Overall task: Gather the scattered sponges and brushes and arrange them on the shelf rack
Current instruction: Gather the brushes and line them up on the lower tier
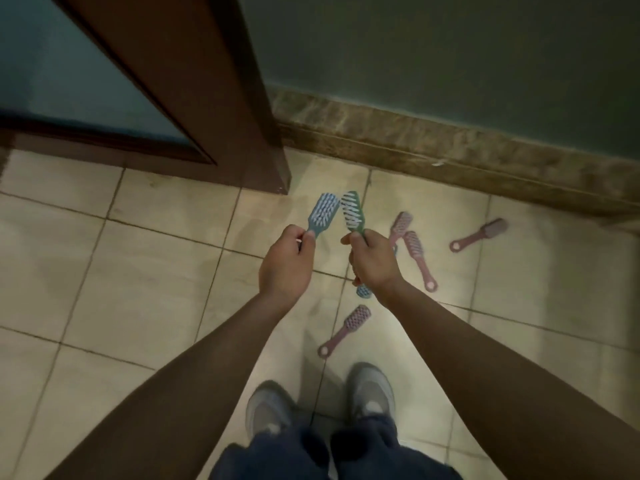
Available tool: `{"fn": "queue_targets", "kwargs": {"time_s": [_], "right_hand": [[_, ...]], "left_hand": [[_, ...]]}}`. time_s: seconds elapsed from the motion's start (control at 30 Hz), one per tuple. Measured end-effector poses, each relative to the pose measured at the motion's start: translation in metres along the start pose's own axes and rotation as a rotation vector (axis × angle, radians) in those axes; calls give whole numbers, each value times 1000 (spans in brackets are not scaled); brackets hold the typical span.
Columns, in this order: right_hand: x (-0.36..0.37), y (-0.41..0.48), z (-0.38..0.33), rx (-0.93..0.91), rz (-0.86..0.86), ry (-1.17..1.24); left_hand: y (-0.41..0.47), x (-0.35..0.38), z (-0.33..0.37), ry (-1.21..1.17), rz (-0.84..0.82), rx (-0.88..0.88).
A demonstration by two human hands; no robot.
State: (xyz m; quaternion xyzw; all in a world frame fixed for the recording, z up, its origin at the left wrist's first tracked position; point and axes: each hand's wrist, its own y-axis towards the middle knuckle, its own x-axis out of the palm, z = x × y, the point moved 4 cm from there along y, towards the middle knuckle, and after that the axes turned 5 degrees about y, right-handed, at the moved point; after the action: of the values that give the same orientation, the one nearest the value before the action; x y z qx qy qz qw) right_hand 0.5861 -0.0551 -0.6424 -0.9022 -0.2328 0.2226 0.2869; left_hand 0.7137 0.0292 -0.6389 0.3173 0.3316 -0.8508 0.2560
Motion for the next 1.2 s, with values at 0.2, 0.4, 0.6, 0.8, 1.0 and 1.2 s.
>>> {"fn": "queue_targets", "kwargs": {"time_s": [0.2,0.4,0.6,0.8,1.0,1.2], "right_hand": [[-88,-125,-106,68,61,166],[-178,-244,-227,72,174,254],[-244,-350,-311,46,292,360],[-286,-446,-348,13,454,555],[-332,-531,-347,-39,658,679],[-395,-606,-310,-60,864,750]], "left_hand": [[-84,-89,126,17,-62,99],[-162,-185,264,-2,-126,195],[-225,-255,372,-17,-220,334],[-287,-294,443,36,-369,519],[-358,-290,501,28,-601,694],[-443,-257,561,26,-793,858]]}}
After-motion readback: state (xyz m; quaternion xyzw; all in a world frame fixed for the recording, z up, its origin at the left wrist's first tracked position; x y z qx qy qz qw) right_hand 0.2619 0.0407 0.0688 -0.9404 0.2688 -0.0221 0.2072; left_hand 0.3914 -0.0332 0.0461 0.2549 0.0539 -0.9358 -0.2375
